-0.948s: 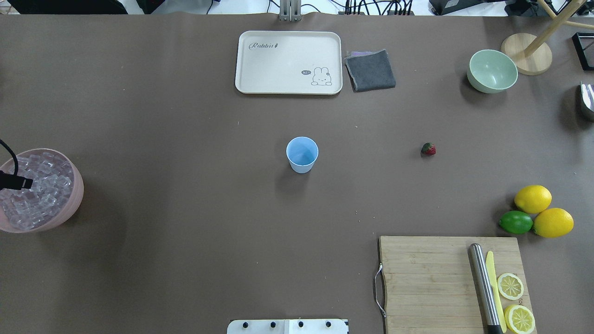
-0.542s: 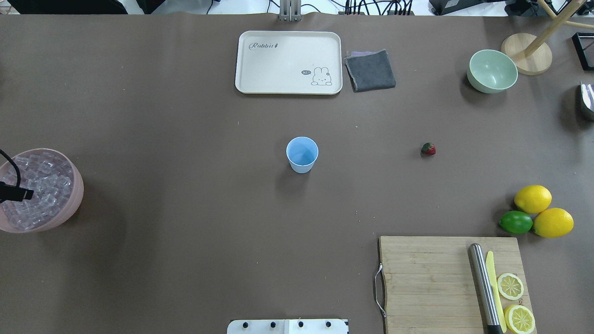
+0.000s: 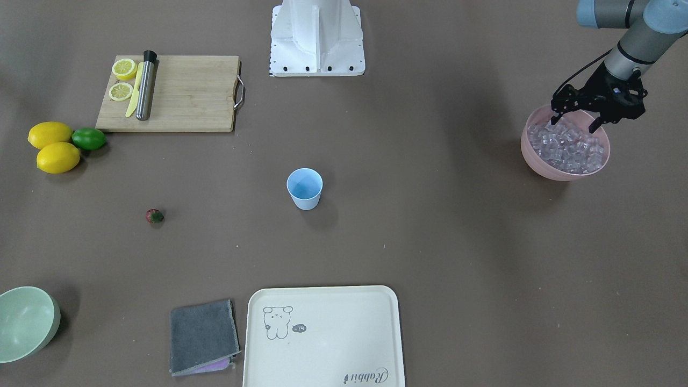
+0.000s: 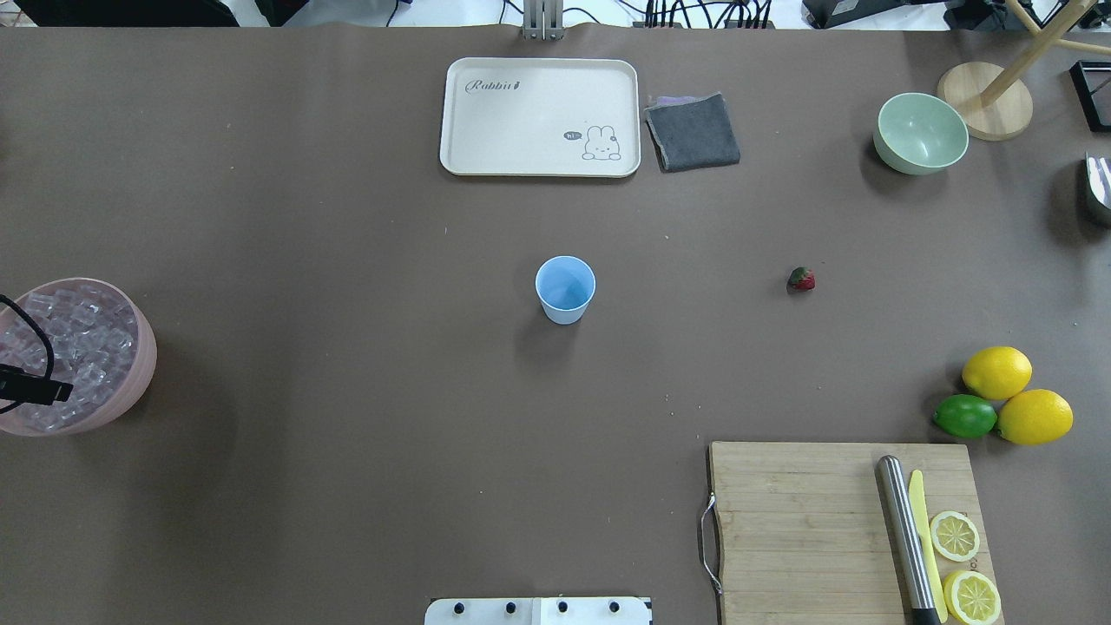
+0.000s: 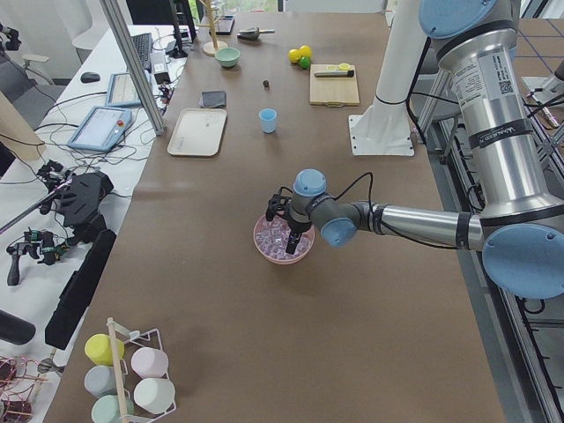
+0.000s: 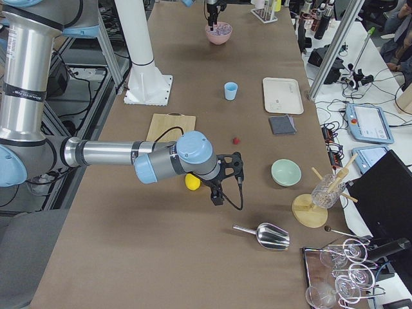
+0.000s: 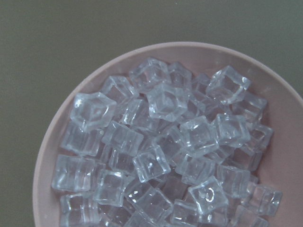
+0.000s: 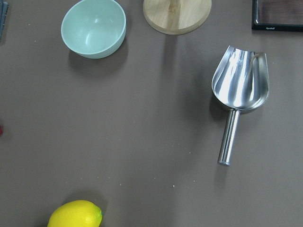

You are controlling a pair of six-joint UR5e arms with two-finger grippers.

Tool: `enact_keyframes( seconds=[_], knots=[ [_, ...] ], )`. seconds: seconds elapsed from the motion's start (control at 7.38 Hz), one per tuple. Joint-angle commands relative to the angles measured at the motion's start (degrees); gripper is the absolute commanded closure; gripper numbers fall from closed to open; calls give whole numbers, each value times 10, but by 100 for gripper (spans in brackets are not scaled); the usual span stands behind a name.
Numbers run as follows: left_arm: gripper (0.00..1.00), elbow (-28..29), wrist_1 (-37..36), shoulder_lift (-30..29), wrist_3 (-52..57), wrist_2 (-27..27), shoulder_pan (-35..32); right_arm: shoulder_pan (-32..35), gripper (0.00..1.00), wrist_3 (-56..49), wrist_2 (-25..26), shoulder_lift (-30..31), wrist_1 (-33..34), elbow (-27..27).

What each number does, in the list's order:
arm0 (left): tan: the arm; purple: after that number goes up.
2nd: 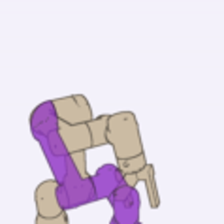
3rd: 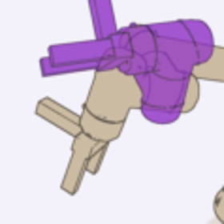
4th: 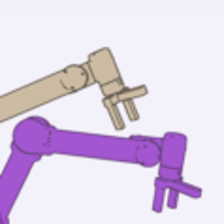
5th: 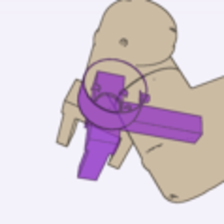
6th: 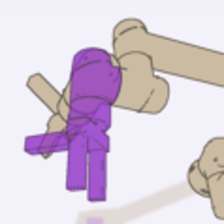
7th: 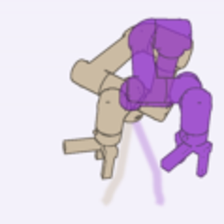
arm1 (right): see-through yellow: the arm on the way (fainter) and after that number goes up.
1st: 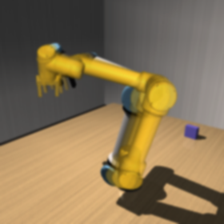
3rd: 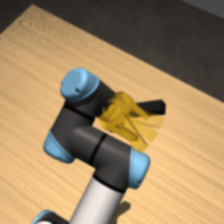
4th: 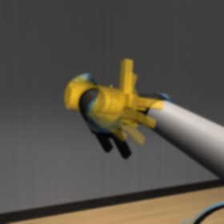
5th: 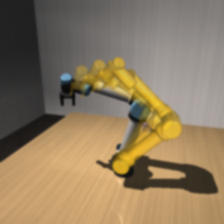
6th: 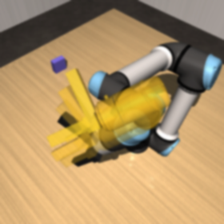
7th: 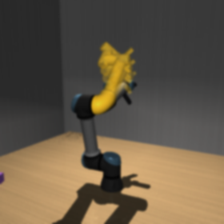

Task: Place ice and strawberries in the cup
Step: 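Lower the left gripper into the pink bowl and grasp ice cubes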

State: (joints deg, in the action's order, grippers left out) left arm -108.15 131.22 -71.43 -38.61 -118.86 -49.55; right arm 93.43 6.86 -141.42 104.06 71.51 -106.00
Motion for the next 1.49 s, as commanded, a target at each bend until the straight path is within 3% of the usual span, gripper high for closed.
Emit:
enact_keyframes(
  seconds=[0.0,1.22,1.35],
  knots=[
    [1,2,-1,0,-1,-1,10,0,0,0,0,0,0,1],
    [2,8,-1,-3,30,-1,42,0,0,-1,2,0,0,3],
    [8,11,-1,-2,63,-1,42,0,0,-1,1,0,0,3]
  ],
)
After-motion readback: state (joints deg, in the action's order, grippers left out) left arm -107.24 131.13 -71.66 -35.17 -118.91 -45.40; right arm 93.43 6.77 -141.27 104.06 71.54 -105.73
